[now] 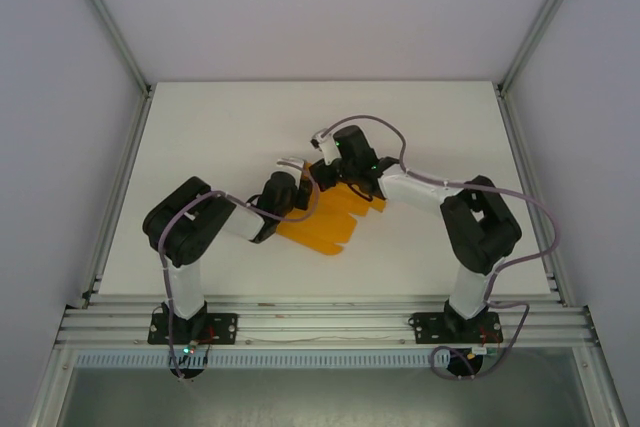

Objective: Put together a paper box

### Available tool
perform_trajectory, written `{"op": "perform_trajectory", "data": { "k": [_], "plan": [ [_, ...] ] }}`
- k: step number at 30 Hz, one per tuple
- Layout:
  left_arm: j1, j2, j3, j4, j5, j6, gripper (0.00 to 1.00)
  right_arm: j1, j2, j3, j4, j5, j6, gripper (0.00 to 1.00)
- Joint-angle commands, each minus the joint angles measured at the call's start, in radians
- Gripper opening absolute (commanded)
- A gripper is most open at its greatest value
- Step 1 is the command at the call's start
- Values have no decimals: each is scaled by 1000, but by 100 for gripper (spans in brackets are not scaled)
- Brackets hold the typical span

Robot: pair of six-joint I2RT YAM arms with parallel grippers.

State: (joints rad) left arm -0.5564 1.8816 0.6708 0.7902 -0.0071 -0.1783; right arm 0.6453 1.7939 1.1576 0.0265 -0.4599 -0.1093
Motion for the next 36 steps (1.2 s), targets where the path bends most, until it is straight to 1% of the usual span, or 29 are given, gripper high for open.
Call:
{"op": "perform_trajectory", "data": {
  "k": [1,5,8,12,13,15,16,17,20,21,24,26,28,29,30,31,32,33,36],
  "plan": [
    [-10,-26,-2,-62,-25,-3,29,5,61,-68,-158,62,2,0],
    [-10,-17,36,-74,-62,-25,27,6,66,-64,-160,60,-5,0],
    [-10,-21,46,-41,-45,-50,32,5,70,-57,-176,75,-6,0],
    [-8,-8,59,-17,-53,-48,33,4,62,-65,-166,68,-3,0],
    [-7,-2,70,-23,-58,-47,30,4,61,-67,-165,62,-3,0],
    [-7,10,104,-60,-77,-60,19,4,59,-69,-165,66,-1,0],
    [-5,13,114,-64,-81,-65,12,3,59,-71,-165,66,0,0],
    [-5,17,116,-54,-91,-73,0,3,60,-73,-166,66,0,0],
    [-7,21,127,-52,-167,-100,0,3,59,-80,-156,68,15,0],
    [-12,43,134,-59,-176,-83,0,1,58,-83,-149,68,22,0],
    [-23,60,135,-81,-300,-91,0,1,58,-87,-140,74,44,0],
    [-24,61,136,-100,-297,-68,0,1,57,-88,-137,80,52,0],
    [-25,50,125,-101,-284,-79,0,2,58,-89,-135,83,54,0],
    [-25,40,128,-125,-274,-84,12,2,58,-87,-136,87,58,0],
    [-25,33,126,-139,-261,-86,28,1,58,-90,-138,90,60,0],
    [-25,19,123,-150,-248,-87,40,1,57,-89,-141,90,60,0],
    [-25,-8,114,-146,-229,-89,48,1,55,-91,-140,94,63,0],
    [-25,-21,104,-136,-217,-89,50,1,53,-91,-138,96,66,0],
    [-25,-51,93,-131,-210,-101,51,-1,46,-89,-135,93,74,0]
  ]
}}
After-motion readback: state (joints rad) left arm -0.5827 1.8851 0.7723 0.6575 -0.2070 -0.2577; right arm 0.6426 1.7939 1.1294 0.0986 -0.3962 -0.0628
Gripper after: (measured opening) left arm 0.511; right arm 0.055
